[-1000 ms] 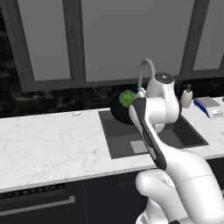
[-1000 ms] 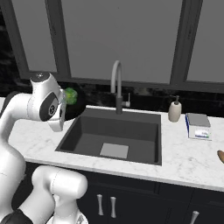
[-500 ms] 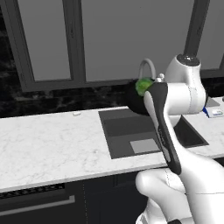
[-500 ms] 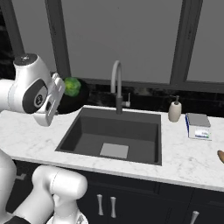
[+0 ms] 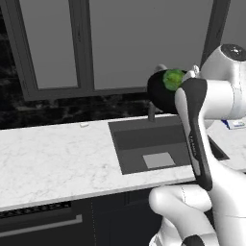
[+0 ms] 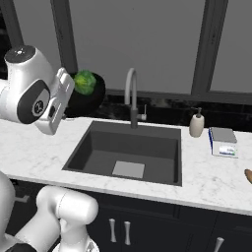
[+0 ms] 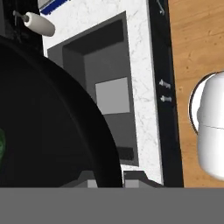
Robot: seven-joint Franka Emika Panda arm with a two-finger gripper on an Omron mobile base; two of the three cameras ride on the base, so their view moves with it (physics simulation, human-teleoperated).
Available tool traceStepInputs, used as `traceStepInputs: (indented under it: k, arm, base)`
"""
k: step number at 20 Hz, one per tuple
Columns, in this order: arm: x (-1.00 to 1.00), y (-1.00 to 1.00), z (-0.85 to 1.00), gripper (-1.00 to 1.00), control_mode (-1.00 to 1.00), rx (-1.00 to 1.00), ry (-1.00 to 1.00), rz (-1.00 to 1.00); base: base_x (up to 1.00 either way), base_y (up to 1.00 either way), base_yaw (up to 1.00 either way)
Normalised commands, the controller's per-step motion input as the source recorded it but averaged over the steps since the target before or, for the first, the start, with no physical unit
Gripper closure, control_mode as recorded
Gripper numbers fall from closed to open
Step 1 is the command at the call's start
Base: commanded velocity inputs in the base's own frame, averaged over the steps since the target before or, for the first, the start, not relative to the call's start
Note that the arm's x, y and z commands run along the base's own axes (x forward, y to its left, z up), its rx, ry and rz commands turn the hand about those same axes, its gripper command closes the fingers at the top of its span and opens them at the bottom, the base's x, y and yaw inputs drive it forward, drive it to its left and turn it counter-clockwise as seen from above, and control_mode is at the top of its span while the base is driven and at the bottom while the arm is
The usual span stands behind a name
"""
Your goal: Pick the broccoli from the sink and place it in the bowl. Then pick the bowl and place it in the microwave. Then close the microwave door and press the start button.
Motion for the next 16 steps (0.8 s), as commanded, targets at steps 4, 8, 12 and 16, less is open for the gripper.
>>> traceStepInputs:
  k: [4, 8, 12, 16]
  arm:
    - [-0.39, -0.03, 0.0, 1.0, -1.0, 0.0, -0.33, 0.0]
    - [-0.29, 0.0, 0.27, 1.0, -1.0, 0.04, -0.09, -0.01]
    - [-0.14, 0.0, 0.19, 1.0, 1.0, 0.03, 0.0, -0.01]
    - [0.0, 0.0, 0.0, 1.0, 1.0, 0.0, 0.0, 0.0]
  base:
    - [0.0, 0.0, 0.0]
    - [0.0, 0.0, 0.0]
    - [-0.09, 0.0, 0.0]
    - [-0.53, 0.22, 0.0]
